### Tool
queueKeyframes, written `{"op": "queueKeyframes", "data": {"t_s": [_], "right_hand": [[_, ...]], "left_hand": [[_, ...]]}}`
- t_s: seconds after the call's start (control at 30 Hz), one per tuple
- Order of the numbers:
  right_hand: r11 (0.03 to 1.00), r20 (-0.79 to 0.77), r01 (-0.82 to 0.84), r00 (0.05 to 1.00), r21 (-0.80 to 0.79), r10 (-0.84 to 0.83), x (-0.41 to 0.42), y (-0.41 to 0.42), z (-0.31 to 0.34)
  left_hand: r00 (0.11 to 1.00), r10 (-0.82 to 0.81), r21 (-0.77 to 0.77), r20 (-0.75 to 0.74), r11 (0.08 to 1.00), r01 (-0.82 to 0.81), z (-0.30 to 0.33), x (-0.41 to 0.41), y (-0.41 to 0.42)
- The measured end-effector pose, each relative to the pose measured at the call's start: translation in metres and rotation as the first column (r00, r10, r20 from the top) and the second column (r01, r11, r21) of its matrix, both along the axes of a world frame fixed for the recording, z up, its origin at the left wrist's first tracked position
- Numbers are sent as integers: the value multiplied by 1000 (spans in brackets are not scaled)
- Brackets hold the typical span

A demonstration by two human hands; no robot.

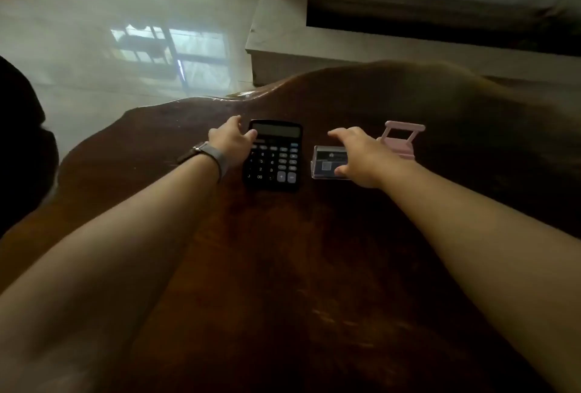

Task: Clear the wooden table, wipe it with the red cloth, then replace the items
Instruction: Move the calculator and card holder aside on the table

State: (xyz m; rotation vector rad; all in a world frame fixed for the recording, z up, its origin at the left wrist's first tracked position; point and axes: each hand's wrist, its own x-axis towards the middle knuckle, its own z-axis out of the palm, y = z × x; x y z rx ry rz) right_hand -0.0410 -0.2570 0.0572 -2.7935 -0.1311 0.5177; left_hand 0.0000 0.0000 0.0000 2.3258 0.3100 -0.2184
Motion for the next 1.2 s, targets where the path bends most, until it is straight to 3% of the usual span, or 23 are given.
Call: {"op": "queueKeyframes", "data": {"t_s": [0.1,0.3,0.53,0.77,1.2], "right_hand": [[999,-18,8,1000,-44,-8,11,4,-13],[989,3,-26,1000,-149,27,19,11,-34],[992,-9,-62,998,-106,62,3,11,-22],[998,-28,-27,999,-56,25,-69,-13,23],[988,59,149,987,-40,-147,-252,-70,119]], "left_hand": [[999,34,-18,8,999,-34,-11,12,-1],[985,170,-253,30,955,-157,-19,15,-8],[978,205,-366,-40,908,-205,-7,-4,6],[985,146,-559,-92,811,-173,31,-70,16],[992,-127,-637,-19,766,85,117,-206,-39]]}}
